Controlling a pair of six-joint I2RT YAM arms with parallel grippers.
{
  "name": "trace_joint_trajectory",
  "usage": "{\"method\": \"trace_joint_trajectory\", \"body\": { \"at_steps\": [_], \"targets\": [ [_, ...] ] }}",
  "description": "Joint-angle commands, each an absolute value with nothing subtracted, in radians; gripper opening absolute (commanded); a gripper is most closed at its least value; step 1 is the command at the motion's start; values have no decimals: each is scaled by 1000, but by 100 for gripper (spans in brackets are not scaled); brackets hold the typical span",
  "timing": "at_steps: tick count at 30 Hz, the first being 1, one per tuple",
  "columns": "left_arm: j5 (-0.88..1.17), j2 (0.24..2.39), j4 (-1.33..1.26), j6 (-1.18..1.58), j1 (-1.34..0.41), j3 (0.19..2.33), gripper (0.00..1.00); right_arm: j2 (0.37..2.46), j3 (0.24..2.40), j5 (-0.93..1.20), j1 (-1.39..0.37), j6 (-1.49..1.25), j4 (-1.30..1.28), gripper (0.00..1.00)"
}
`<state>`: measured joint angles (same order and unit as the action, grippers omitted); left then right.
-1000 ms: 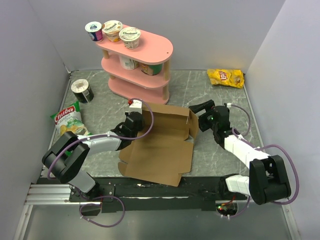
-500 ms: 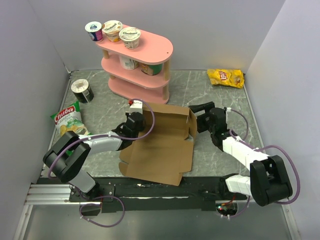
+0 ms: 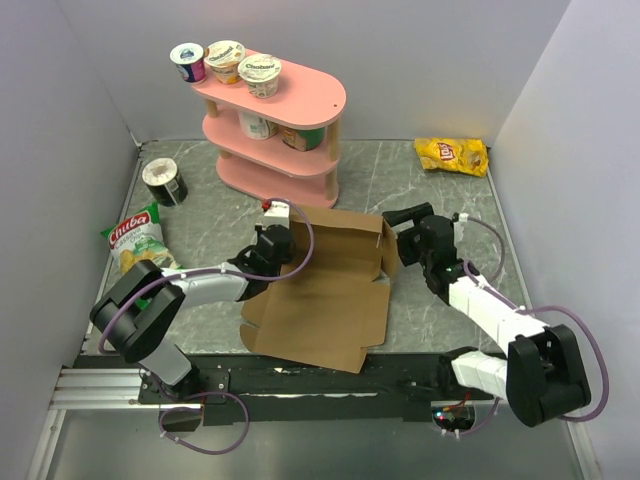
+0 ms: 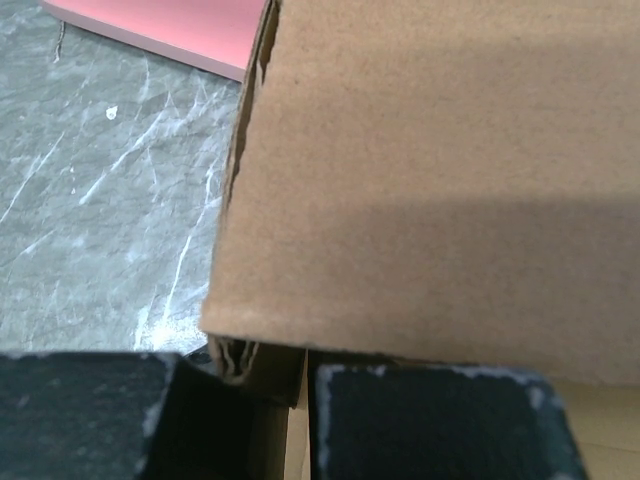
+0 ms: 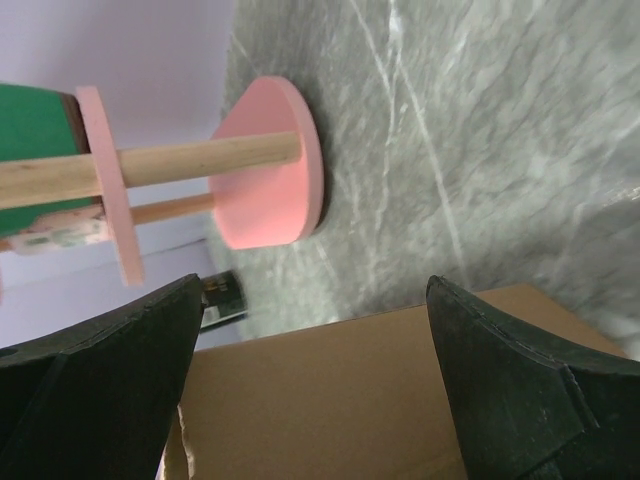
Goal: Fold the paper box
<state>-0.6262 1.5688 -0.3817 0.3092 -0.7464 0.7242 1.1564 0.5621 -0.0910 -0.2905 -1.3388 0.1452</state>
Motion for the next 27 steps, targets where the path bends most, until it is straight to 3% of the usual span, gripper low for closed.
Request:
{"method": "trace_joint_trajectory", "body": {
  "at_steps": [1, 9, 14, 23, 27],
  "targets": [
    [-586, 1588, -316, 267, -723, 752, 13, 1048, 615, -71, -287, -1084, 173, 100],
    [-525, 1503, -322, 287, -658, 707, 14, 856, 503, 128, -65, -717, 99, 100],
    [-509, 1505, -321, 291, -646, 707, 13, 701, 417, 221, -35, -555, 69, 100],
    [-486, 1509, -328, 293, -646, 706, 13, 942, 557, 262, -34, -301, 5, 99],
    [-488, 1508, -327, 293, -646, 706, 13, 1076, 601, 310, -37, -230, 20, 89]
  ]
}}
